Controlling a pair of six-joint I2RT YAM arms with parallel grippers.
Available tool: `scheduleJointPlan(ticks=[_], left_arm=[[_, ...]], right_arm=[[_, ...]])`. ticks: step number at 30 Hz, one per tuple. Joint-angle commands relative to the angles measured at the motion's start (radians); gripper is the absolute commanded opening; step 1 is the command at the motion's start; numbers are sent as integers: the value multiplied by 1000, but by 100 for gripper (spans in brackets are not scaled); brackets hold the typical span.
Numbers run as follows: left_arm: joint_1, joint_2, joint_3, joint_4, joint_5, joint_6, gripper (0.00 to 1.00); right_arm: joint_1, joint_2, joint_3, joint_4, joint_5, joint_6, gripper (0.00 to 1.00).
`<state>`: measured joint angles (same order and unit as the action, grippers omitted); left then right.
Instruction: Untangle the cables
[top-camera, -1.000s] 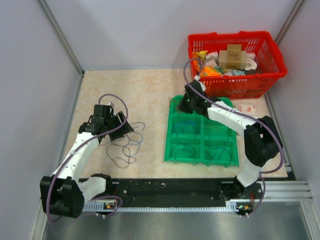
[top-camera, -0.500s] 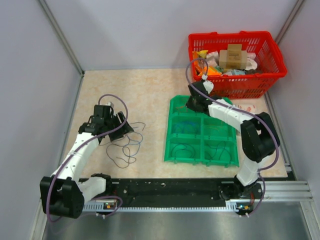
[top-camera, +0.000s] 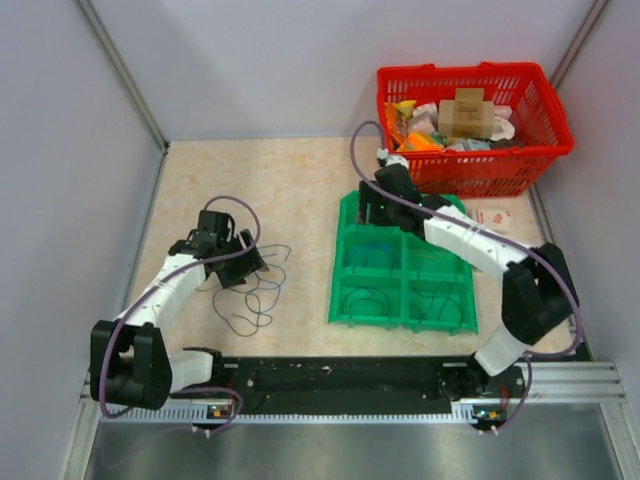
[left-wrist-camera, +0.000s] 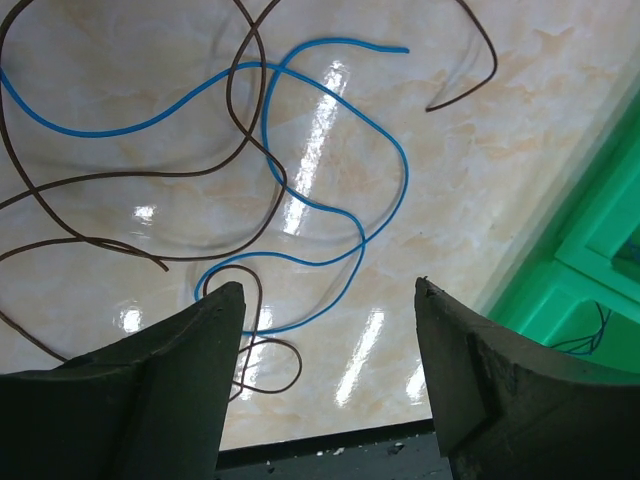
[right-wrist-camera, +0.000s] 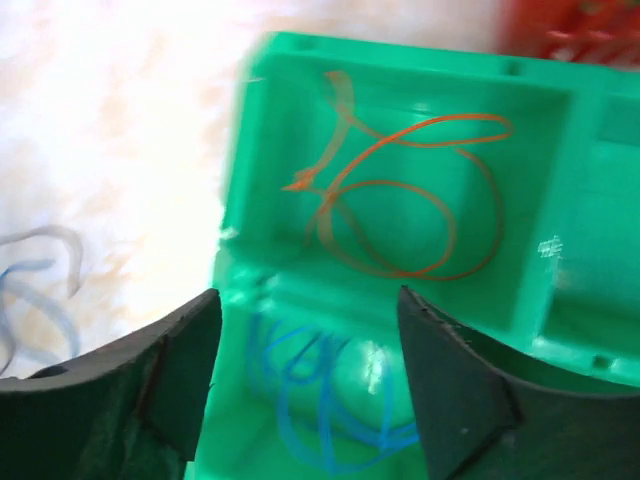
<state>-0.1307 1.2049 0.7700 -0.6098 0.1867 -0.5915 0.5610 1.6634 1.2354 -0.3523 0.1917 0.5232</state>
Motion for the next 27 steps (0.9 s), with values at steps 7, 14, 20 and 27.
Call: scheduleJointPlan(ticks=[7, 14, 20, 27], left_arm=[[12, -56, -89, 88, -148, -102, 66], [111, -215, -218, 116, -130, -206, 83], [158, -261, -241, 108, -105, -195, 80], [164, -200, -242, 139, -90, -197, 77]], right_arm=[[249, -36, 67, 174, -267, -91, 73], [319, 277, 350, 60, -56, 103, 59], [353, 444, 498, -65, 38, 176, 51], [399, 544, 539, -80, 61, 166, 48]])
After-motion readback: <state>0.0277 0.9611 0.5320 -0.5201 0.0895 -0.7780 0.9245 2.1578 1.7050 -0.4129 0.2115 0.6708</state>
